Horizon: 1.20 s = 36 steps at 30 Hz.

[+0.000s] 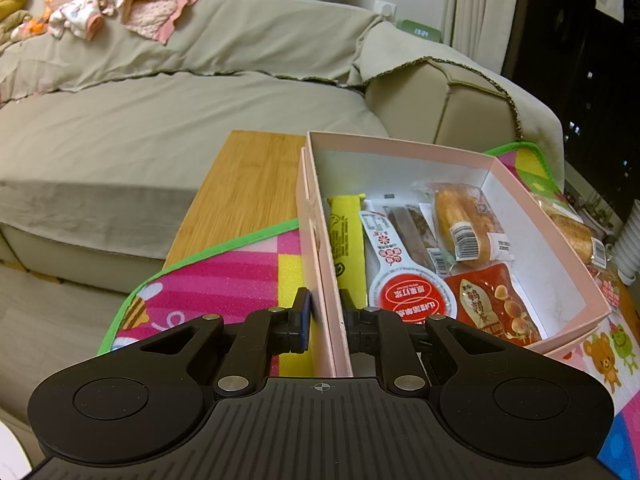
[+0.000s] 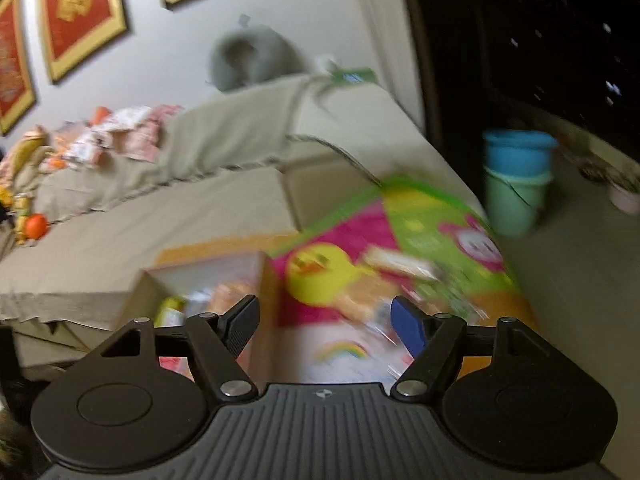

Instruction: Organize objects

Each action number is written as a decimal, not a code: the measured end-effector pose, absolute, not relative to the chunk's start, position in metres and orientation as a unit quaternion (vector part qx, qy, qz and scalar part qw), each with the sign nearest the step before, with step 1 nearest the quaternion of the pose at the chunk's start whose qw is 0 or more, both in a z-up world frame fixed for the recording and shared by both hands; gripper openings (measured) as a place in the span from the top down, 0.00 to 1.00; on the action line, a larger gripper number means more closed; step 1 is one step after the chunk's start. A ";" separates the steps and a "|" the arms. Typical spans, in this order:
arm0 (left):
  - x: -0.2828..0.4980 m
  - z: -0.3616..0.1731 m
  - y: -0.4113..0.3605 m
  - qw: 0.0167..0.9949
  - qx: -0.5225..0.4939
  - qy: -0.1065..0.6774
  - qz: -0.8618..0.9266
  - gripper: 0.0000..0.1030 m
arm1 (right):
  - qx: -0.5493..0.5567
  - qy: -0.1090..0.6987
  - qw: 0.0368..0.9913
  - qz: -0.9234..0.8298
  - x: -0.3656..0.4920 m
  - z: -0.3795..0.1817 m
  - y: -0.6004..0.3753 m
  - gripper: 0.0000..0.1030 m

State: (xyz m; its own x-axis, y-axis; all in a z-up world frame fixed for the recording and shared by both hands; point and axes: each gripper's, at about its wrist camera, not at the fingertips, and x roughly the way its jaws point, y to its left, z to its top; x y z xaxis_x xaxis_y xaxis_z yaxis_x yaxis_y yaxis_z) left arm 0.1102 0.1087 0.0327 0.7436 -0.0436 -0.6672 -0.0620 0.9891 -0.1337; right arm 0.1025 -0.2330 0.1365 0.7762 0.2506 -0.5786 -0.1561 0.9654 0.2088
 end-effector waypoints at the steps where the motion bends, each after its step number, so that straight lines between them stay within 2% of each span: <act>1: 0.110 0.033 0.109 0.931 -0.074 0.358 0.005 0.84 | 0.077 0.324 0.938 0.101 0.104 0.131 -0.238 0.29; 8: 0.110 0.033 0.108 0.931 -0.073 0.358 0.005 0.85 | 0.075 0.363 0.927 0.053 0.112 0.098 -0.262 0.28; 16: 0.110 0.033 0.108 0.931 -0.073 0.358 0.005 0.85 | 0.051 0.376 0.925 0.031 0.118 0.080 -0.266 0.21; 23: 0.110 0.032 0.108 0.931 -0.073 0.358 0.005 0.85 | 0.039 0.394 0.918 0.029 0.128 0.068 -0.262 0.19; 31: 0.110 0.032 0.108 0.931 -0.073 0.357 0.006 0.85 | 0.042 0.395 0.918 0.024 0.147 0.068 -0.264 0.19; 36: 0.110 0.033 0.108 0.931 -0.071 0.358 0.007 0.85 | 0.033 0.368 0.928 0.050 0.209 0.086 -0.258 0.19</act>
